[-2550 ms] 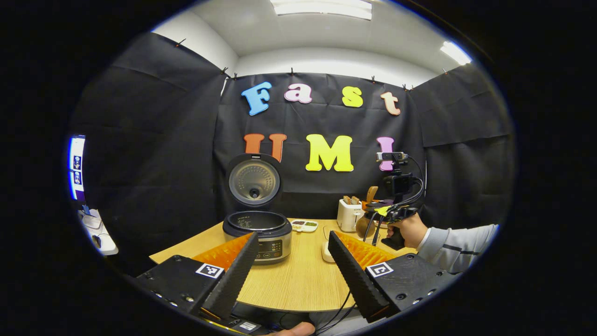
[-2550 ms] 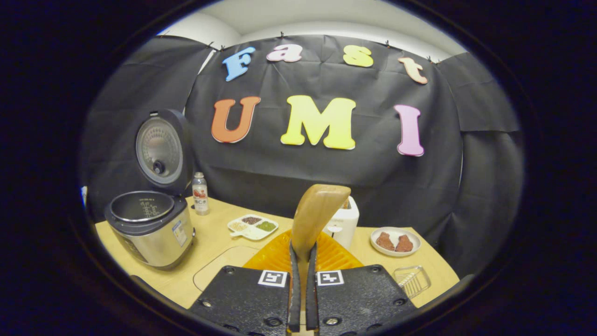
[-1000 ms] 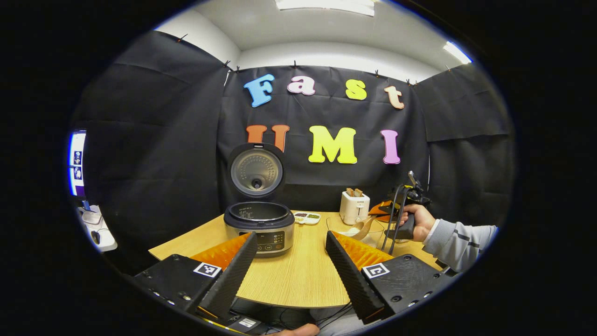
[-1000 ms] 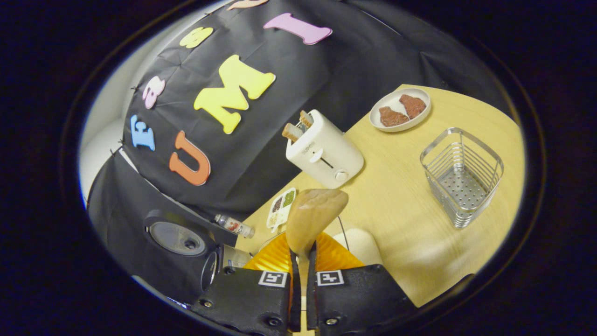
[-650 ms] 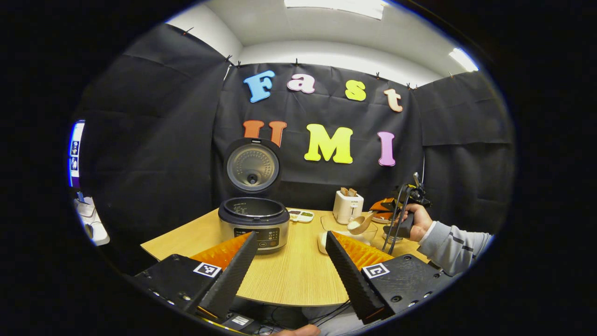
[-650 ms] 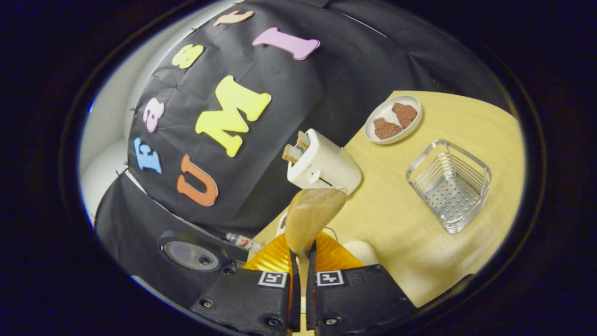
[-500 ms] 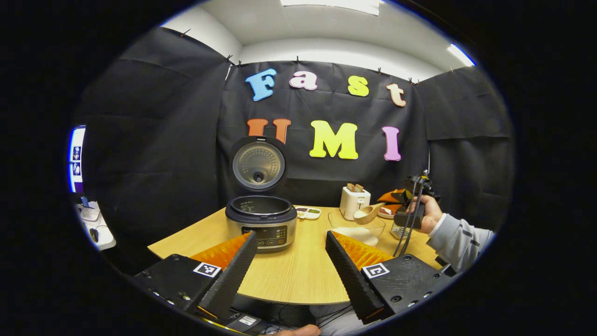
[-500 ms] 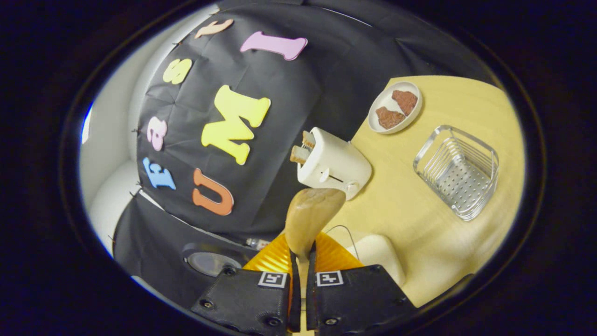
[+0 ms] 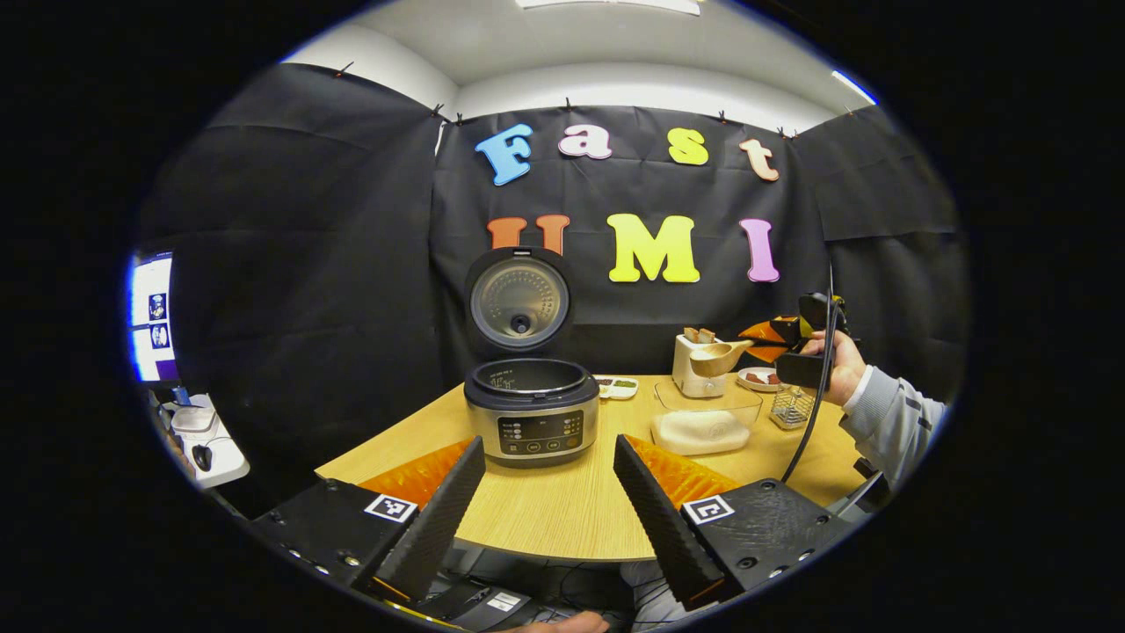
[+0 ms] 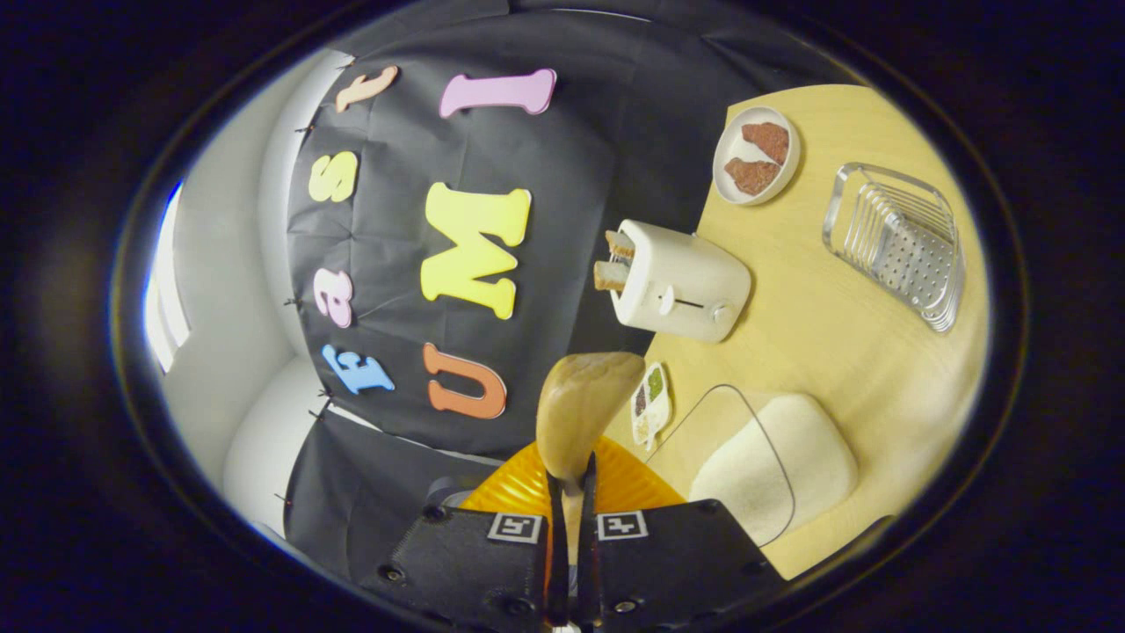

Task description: Close the left gripper, press the button to open the rice cooker; take a wooden spoon from the chopstick holder with the right hand, scoop a spoonful of rice and pour it into the rice cooker, then put the wooden spoon back into the chopstick holder.

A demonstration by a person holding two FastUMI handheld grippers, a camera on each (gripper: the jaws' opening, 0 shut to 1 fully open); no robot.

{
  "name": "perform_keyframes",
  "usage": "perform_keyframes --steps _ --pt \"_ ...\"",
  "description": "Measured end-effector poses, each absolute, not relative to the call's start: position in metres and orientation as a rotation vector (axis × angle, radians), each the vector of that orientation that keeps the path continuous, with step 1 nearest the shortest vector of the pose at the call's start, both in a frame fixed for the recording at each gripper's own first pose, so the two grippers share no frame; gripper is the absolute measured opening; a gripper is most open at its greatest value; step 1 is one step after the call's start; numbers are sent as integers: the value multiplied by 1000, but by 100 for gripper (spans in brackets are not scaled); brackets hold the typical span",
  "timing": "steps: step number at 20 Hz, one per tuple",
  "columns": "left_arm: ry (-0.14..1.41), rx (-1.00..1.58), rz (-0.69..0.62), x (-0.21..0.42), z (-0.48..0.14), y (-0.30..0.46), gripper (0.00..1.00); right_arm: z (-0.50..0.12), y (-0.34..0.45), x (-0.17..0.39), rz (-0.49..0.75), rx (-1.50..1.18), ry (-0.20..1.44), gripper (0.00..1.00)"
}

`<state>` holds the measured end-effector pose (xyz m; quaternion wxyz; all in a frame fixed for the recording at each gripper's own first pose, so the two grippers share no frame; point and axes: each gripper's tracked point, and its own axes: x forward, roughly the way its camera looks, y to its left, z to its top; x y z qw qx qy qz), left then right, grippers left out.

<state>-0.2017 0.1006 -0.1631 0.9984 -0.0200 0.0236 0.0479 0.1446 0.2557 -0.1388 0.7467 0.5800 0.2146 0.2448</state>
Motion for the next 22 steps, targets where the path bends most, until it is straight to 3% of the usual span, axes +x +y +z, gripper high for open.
perform_keyframes --steps 15,22 --pt "-65 -16 143 -232 -135 147 95 -76 412 125 660 1096 518 9" --pt "-98 12 164 -242 -126 156 94 -59 490 116 684 828 477 10"
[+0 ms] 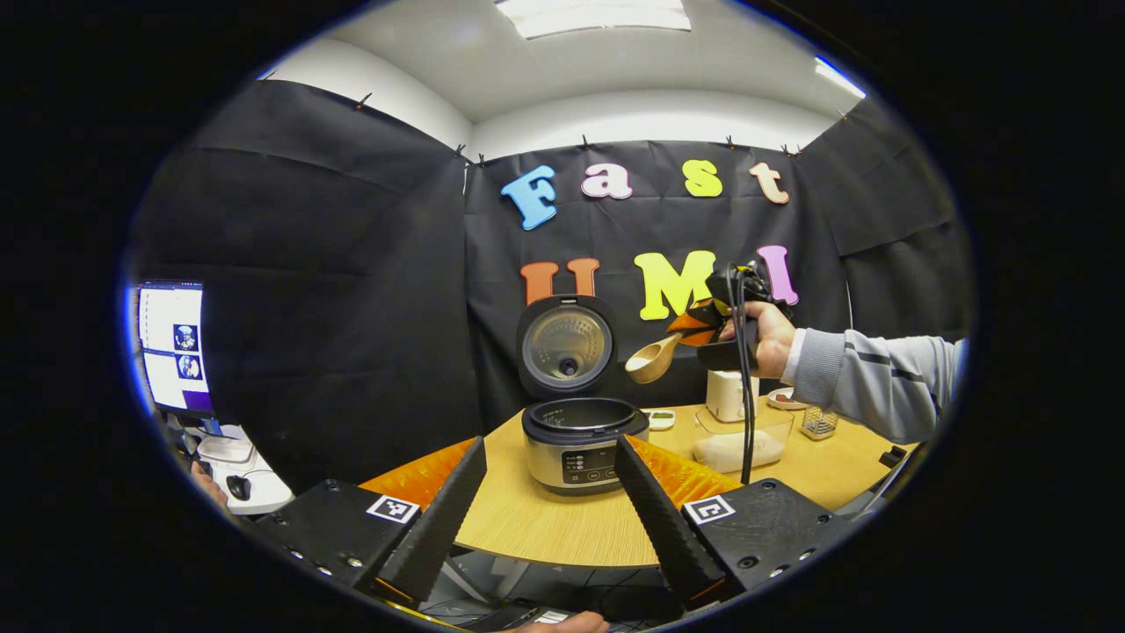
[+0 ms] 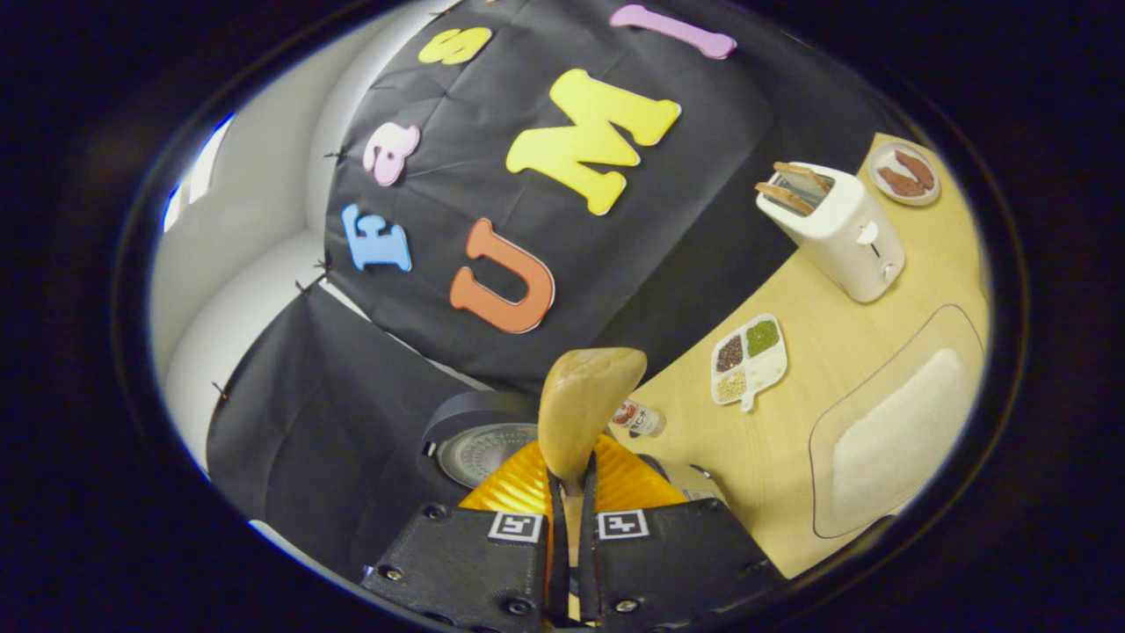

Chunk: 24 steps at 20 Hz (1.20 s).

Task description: Close the left gripper, press the button to open the rice cooker; take a wooden spoon from the chopstick holder with the right hand, scoop a spoonful of rice and pour it into the rice cooker, then put the wooden spoon back into the chopstick holder.

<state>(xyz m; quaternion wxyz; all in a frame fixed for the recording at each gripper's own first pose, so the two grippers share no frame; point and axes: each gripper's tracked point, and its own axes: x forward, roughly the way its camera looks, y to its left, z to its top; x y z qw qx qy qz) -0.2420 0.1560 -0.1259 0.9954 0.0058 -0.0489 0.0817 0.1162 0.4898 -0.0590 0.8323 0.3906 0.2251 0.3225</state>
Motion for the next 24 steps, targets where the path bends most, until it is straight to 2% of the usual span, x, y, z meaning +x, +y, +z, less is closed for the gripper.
perform_keyframes --steps 7,13,19,24 --pt "-110 -28 159 -239 -134 162 94 -43 546 104 721 493 351 10" --pt "-109 -78 132 -239 -139 164 94 -44 552 107 697 326 259 9" --pt "-119 -104 101 -237 -142 162 95 -37 567 91 743 171 152 10" --pt "-97 -60 117 -236 -144 161 95 -38 583 68 776 -71 0 10"
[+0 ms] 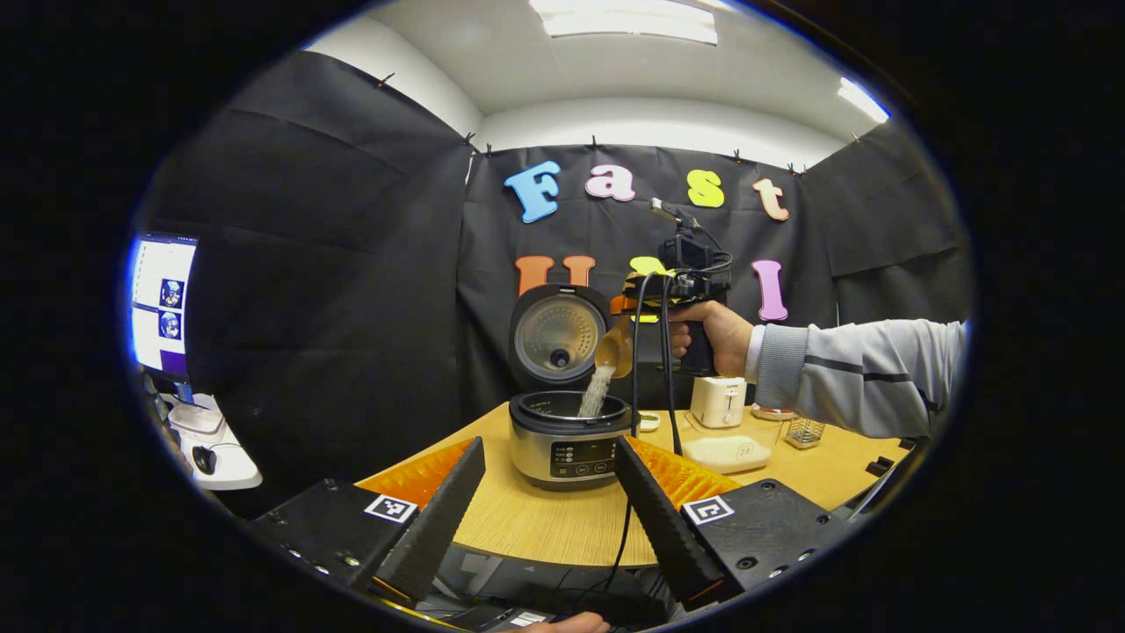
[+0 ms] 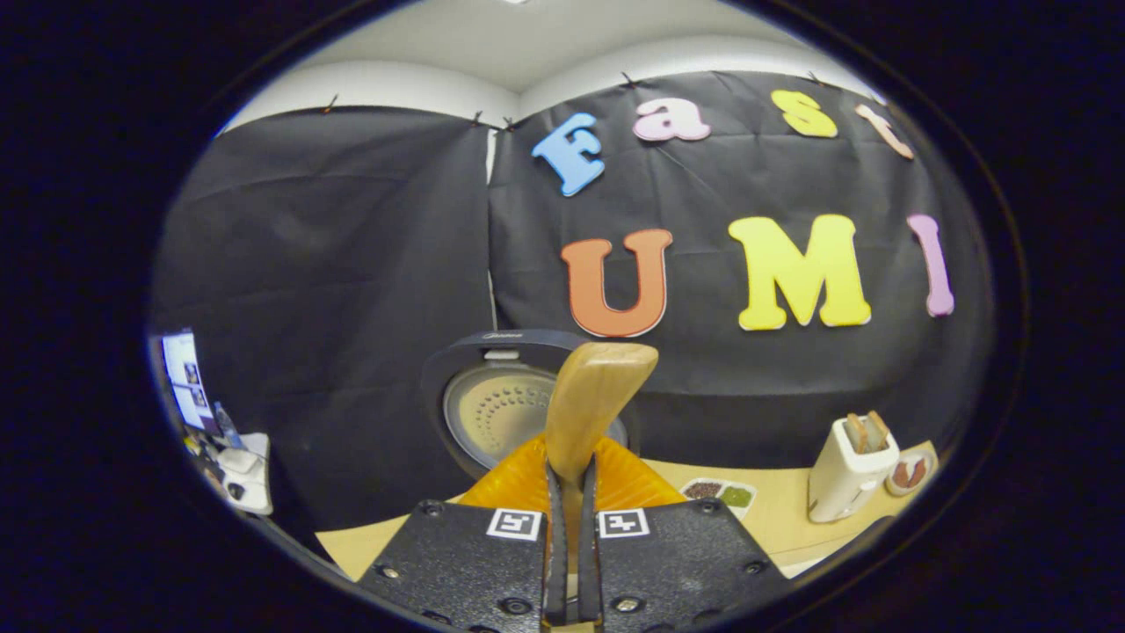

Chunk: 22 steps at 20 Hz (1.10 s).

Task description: Close the left gripper, press the button to open the rice cooker; take a wooden spoon from the chopstick holder with the right hand, scoop a spoonful of rice and pour it into the rice cooker, then put the wooden spoon back into the chopstick holder.

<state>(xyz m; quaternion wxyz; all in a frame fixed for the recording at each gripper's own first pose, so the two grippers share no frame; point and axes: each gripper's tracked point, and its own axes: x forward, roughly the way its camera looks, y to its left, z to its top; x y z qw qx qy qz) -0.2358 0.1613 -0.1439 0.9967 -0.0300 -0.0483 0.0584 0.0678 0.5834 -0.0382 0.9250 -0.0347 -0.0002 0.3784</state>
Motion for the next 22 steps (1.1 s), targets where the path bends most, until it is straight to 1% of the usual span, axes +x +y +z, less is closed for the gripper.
perform_keyframes --steps 4,6,8,12,13,14,18,22 --pt "-77 -60 100 -235 -146 161 95 -43 594 46 807 -240 -122 10" --pt "-61 -61 109 -235 -147 162 95 -43 593 37 795 -323 -184 10" --pt "-59 -65 112 -234 -147 161 94 -45 591 38 783 -347 -215 11" --pt "-54 -59 94 -234 -144 158 95 -50 579 43 773 -337 -194 10" --pt "-56 -56 92 -234 -142 156 95 -47 572 49 752 -328 -192 7" --pt "-57 -55 85 -233 -141 151 95 -45 564 57 729 -312 -186 11" --pt "-71 -45 55 -229 -134 135 95 -47 527 82 676 -271 -132 11" --pt "-76 -6 57 -228 -128 128 95 -30 476 106 595 -193 -122 11"
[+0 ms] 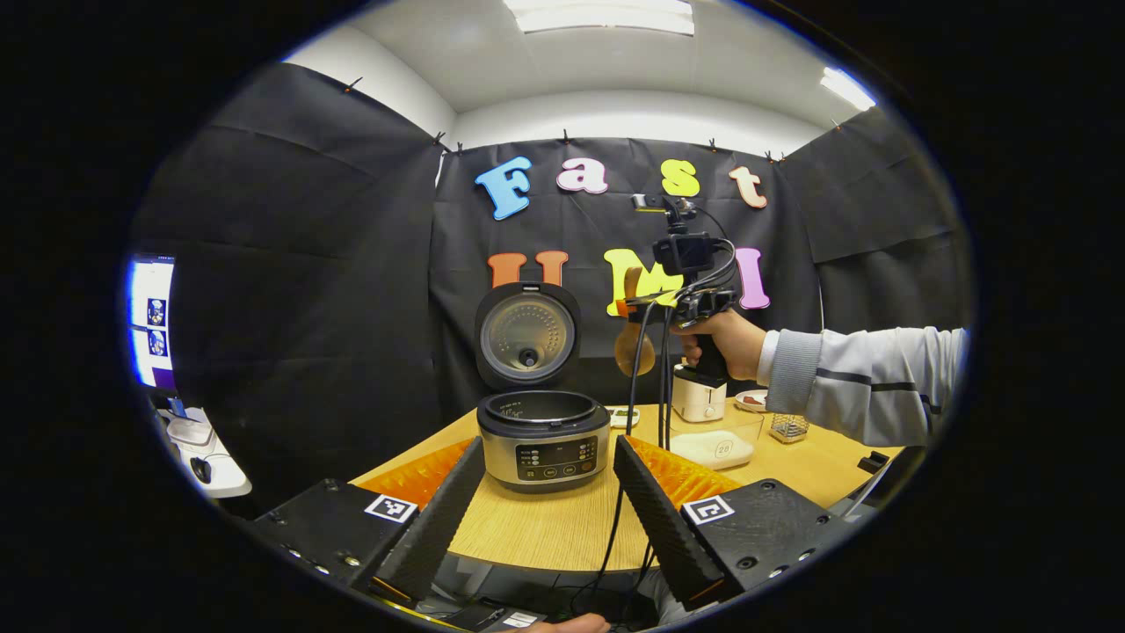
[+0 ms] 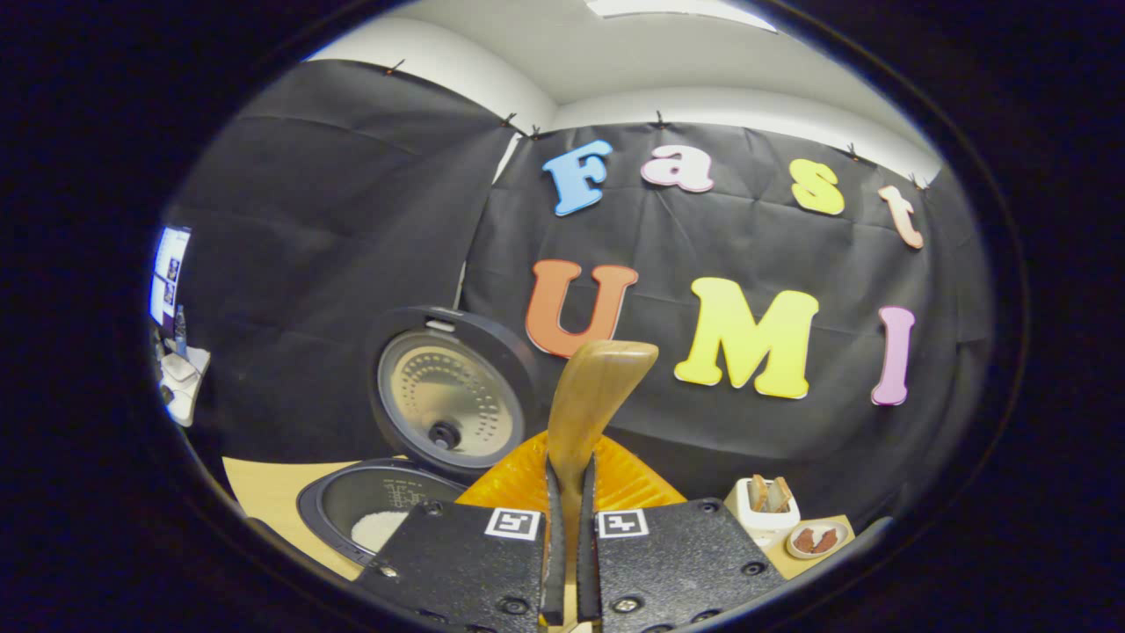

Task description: Close the left gripper, press the button to open the rice cooker; take a wooden spoon from the chopstick holder with the right hand, scoop a spoonful of rice and pour it into the rice cooker, then put the wooden spoon back into the chopstick holder.

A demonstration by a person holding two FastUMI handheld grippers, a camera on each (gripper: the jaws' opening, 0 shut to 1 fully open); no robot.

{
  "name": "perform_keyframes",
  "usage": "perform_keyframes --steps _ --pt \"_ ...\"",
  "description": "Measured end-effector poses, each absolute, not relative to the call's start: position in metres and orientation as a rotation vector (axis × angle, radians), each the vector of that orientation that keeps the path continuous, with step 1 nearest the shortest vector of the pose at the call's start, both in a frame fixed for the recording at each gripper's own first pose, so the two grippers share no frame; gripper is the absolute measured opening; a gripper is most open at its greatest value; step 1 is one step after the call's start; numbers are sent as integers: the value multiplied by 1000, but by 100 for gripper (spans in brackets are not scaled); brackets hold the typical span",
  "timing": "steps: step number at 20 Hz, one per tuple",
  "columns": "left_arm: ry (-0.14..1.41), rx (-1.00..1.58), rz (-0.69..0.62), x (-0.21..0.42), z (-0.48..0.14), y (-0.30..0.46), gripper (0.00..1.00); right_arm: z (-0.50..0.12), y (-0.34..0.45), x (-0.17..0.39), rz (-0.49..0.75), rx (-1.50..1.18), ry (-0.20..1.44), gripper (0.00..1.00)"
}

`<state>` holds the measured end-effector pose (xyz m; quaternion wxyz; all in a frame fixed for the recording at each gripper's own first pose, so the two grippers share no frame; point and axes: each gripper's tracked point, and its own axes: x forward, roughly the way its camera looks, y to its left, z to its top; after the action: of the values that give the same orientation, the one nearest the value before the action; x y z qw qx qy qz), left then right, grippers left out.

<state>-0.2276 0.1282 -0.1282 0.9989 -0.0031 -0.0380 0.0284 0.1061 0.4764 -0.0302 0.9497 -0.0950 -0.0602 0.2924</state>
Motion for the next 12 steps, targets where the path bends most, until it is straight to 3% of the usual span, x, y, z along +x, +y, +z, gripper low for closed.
perform_keyframes --steps 12 --pt "-83 53 24 -216 -121 92 93 35 284 149 377 -95 -141 11"
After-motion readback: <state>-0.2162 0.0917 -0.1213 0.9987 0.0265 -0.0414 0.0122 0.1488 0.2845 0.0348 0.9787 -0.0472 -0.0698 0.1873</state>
